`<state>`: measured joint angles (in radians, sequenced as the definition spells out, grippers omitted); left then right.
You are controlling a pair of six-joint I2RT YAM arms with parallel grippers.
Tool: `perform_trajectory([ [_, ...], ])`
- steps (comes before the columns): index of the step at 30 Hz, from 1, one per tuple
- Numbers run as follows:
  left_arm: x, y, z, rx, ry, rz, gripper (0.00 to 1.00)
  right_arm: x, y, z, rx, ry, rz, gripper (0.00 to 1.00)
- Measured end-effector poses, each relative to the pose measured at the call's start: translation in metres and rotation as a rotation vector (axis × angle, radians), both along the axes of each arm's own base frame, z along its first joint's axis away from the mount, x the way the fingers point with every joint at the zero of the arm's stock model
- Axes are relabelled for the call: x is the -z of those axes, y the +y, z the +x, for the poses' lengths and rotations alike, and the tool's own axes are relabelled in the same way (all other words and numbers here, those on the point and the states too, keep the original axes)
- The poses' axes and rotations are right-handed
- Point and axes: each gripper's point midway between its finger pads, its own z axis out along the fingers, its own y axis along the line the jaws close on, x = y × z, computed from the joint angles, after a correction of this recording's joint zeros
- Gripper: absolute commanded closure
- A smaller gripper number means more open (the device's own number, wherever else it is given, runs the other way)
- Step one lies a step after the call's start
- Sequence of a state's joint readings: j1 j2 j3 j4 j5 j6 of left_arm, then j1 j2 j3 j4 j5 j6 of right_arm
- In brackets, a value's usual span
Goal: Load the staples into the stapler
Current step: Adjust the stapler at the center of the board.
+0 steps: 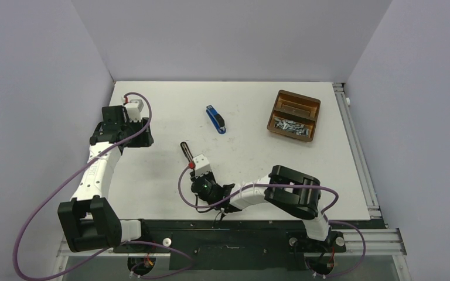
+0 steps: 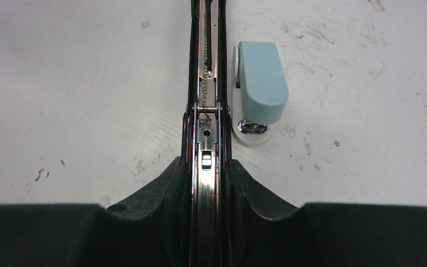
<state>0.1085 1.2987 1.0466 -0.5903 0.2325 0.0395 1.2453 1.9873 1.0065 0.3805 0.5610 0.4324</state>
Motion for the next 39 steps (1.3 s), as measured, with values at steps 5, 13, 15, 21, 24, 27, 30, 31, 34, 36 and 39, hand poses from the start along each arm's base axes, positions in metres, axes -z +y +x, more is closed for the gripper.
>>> perform_trajectory([
  [5,0.0,0.0,0.0,-0.001,0.0,-0.002,0.51,0.001,-0.004,-0.004,0.013,-0.006,-0.007,0.36],
  [13,-0.003,-0.002,0.0,0.005,-0.002,-0.007,0.5,-0.012,-0.002,-0.021,-0.099,0.023,-0.052,0.28],
  [15,-0.006,-0.002,0.002,0.007,-0.009,-0.009,0.5,-0.032,-0.002,-0.024,-0.133,0.03,-0.019,0.28],
  [21,-0.018,-0.006,0.006,0.023,-0.032,-0.024,0.5,-0.118,-0.032,0.018,-0.104,0.011,0.173,0.27],
  [24,-0.019,-0.008,0.005,0.03,-0.031,-0.033,0.5,-0.126,-0.055,0.048,-0.047,0.006,0.192,0.23],
  [27,-0.019,-0.01,0.004,0.041,-0.027,-0.044,0.5,-0.094,-0.054,0.048,-0.09,0.061,0.121,0.22],
  [30,-0.017,-0.012,0.001,0.045,-0.013,-0.05,0.5,-0.05,-0.054,0.039,-0.135,0.141,0.027,0.22],
  [31,-0.016,-0.012,0.0,0.046,-0.009,-0.051,0.5,-0.037,-0.054,0.036,-0.144,0.167,0.001,0.22],
  [34,-0.016,-0.012,-0.001,0.049,-0.004,-0.053,0.5,-0.011,-0.056,0.03,-0.165,0.219,-0.05,0.22],
  [36,-0.015,-0.013,-0.001,0.05,-0.001,-0.053,0.5,-0.007,-0.052,0.03,-0.176,0.228,-0.055,0.22],
  [39,-0.015,-0.013,-0.001,0.051,0.001,-0.055,0.5,-0.014,-0.043,0.035,-0.184,0.214,-0.036,0.23],
])
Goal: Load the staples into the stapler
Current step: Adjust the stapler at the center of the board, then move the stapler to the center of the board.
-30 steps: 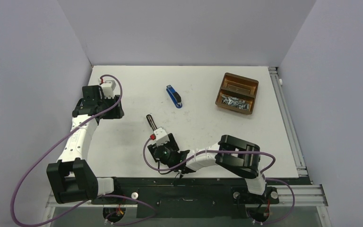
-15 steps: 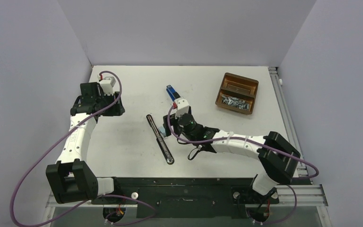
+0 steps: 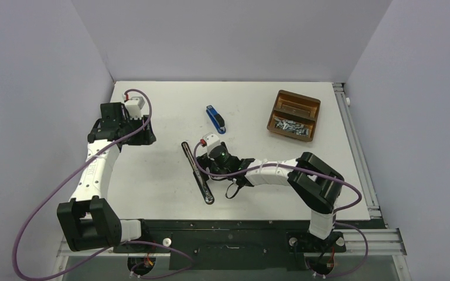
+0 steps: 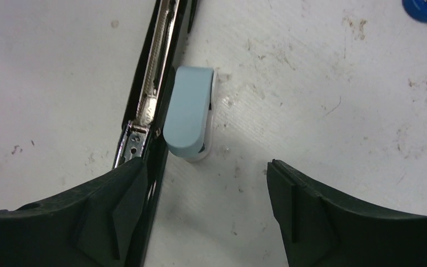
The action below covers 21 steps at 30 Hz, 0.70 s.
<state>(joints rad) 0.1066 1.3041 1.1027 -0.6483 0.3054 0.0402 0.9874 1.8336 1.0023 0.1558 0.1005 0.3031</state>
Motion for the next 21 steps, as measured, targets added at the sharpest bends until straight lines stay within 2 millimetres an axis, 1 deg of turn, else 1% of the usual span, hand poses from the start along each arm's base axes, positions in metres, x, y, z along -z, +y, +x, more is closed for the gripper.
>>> perform_trajectory([
  [4,0.001,0.0,0.0,0.0,0.002,-0.001,0.5,-0.017,0.012,0.01,0.001,-0.03,0.053,0.3],
  [7,0.001,0.0,0.0,-0.001,0.003,-0.002,0.5,-0.022,0.019,0.016,0.003,-0.037,0.073,0.38],
  [9,0.001,0.0,0.0,-0.001,0.003,-0.002,0.5,-0.018,0.02,0.018,0.004,-0.036,0.072,0.44],
  [12,0.001,0.0,0.0,-0.001,0.003,-0.002,0.5,-0.008,0.021,0.019,0.006,-0.025,0.056,0.55],
  [16,0.001,0.0,0.0,-0.002,0.004,-0.003,0.5,0.005,0.021,0.019,0.005,-0.01,0.036,0.66],
  [21,0.001,0.0,0.0,-0.002,0.005,-0.003,0.5,0.003,0.022,0.02,0.008,-0.015,0.038,0.76],
])
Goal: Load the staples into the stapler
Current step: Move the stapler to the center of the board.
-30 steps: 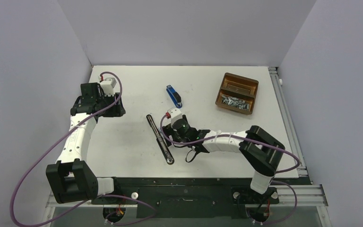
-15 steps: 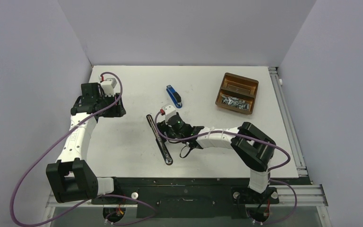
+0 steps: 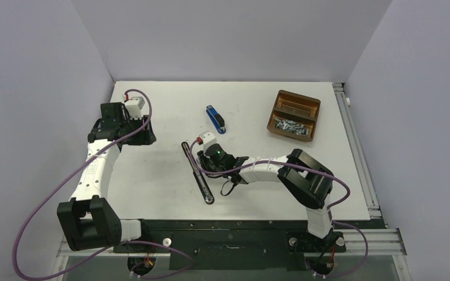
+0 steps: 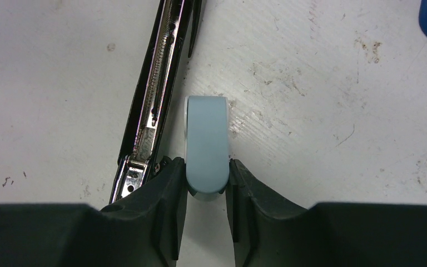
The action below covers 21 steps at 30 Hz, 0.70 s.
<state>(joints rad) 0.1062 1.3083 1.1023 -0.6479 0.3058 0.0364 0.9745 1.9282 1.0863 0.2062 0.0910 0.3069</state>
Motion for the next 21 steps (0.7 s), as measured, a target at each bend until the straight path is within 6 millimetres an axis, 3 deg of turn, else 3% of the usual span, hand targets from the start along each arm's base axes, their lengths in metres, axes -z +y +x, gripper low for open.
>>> perform_trajectory([
  [8,0.0,-0.008,0.0,0.022,0.001,-0.01,0.51,-0.003,-0.017,0.0,0.025,-0.032,-0.036,0.82],
  [15,0.005,-0.046,-0.005,0.145,0.015,-0.007,0.5,-0.009,-0.056,-0.016,0.03,-0.061,-0.085,0.8],
  [18,0.009,-0.066,-0.01,0.218,0.022,-0.001,0.45,-0.003,-0.062,-0.02,0.016,-0.06,-0.11,0.73],
  [21,0.014,-0.083,-0.017,0.289,0.032,0.003,0.4,0.001,-0.066,-0.023,0.004,-0.056,-0.128,0.48],
])
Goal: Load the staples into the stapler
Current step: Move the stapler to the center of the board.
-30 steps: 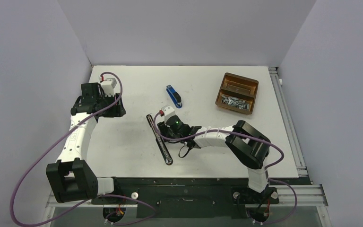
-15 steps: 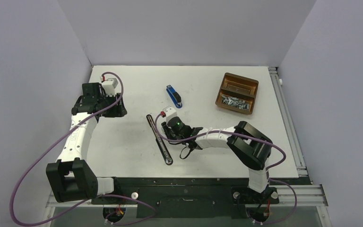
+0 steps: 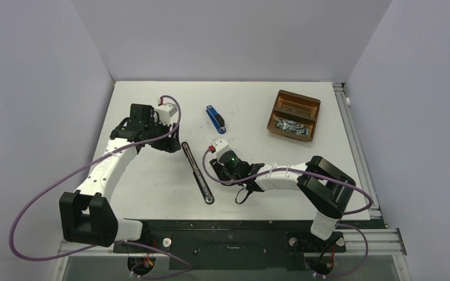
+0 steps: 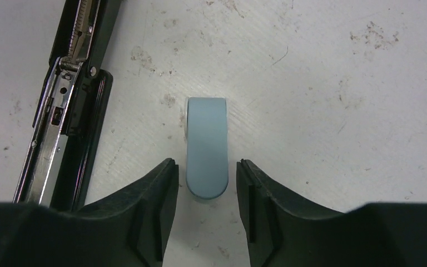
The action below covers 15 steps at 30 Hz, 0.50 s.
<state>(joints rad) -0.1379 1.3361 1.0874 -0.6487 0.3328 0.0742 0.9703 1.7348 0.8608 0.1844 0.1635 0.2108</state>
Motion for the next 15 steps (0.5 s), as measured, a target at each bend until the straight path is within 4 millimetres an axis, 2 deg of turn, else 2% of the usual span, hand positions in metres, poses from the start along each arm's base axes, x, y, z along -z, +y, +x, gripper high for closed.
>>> perform_trajectory([
  [1,0.001,-0.004,-0.002,0.022,0.0,0.002,0.38,0.001,0.0,-0.001,-0.004,0.001,-0.001,0.38],
  [4,0.003,-0.018,-0.01,0.124,-0.003,0.015,0.29,0.002,-0.001,-0.003,-0.019,0.003,-0.006,0.25],
  [5,0.004,-0.023,-0.013,0.164,-0.006,0.019,0.27,0.003,-0.001,-0.004,-0.024,0.007,-0.006,0.23],
  [8,0.006,-0.035,-0.027,0.292,-0.007,0.03,0.21,0.001,-0.009,-0.014,-0.032,0.02,0.008,0.23],
  [10,0.005,-0.04,-0.035,0.385,-0.015,0.047,0.19,-0.008,-0.016,-0.02,-0.024,0.023,0.043,0.25],
  [15,-0.016,-0.066,-0.047,0.699,-0.145,0.125,0.18,-0.035,-0.035,-0.029,0.038,0.022,0.185,0.29],
])
